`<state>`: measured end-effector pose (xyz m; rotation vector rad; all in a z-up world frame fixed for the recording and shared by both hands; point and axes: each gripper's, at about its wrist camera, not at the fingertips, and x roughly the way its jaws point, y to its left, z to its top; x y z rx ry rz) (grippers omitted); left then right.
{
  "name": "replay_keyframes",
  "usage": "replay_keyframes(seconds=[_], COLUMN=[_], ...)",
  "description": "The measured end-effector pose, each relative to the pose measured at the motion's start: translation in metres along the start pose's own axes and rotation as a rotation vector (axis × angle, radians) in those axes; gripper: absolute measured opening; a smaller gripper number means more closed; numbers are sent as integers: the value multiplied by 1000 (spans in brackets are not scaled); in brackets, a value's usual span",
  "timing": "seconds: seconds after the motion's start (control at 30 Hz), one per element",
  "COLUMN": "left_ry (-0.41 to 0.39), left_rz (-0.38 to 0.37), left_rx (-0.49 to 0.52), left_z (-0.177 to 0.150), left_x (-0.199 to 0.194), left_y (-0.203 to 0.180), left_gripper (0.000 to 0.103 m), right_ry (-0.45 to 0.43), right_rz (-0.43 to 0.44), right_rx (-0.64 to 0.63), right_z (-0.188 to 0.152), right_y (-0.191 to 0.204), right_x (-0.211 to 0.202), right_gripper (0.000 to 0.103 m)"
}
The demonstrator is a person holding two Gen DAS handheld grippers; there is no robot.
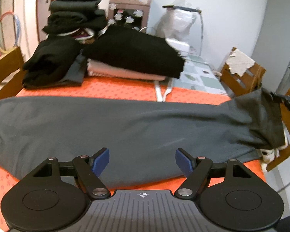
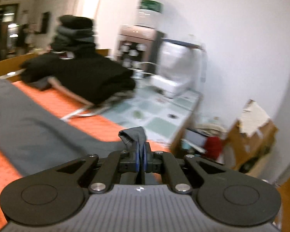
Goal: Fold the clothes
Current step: 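Release the hem and smooth the folded trousers with the right tool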
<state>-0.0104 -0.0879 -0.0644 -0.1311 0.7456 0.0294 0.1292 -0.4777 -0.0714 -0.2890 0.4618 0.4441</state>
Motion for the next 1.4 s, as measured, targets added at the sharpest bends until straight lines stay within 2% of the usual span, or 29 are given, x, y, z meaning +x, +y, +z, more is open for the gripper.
replay_keyframes(seconds=[0.2,0.33,0.4,0.47,0.5,0.53,0.57,0.7,0.8,0.87,1.13,1.4], left_ry=[-52,-70,-68,-64,-64,-63,-62,-50,-40,-35,-17,-7], left_rz=[-24,-31,-31,-30,-28,-25,-23,-10,-2,2,10,17], left_rx=[42,45,41,38,38,38,35,15,9,8,16,17], left_z=[8,9,8,7,6,5,5,2,-1,-2,-4,-7], left_x=[-11,-14,-13,-13,-13,-13,-13,-11,-8,-8,-5,-3], left_y=[-15,-18,-18,-17,-17,-16,-16,-10,-7,-5,-2,0], left_gripper=[78,78,78,78,78,78,78,78,78,78,78,78], right_ry=[12,104,162,203,218,224,230,263,271,288,324,294], right_rz=[-38,-39,-72,-120,-131,-136,-134,-48,22,53,85,38], right_rx=[100,120,114,99,98,103,111,163,185,151,-89,-227], right_z=[32,40,30,18,12,6,0,-28,-52,-70,-129,-137], right_y=[-49,-67,-70,-72,-71,-71,-70,-62,-50,-37,23,41], right_x=[-6,10,28,46,51,54,56,56,55,54,44,50], right_gripper=[3,5,7,18,30,37,38,46,46,46,46,44])
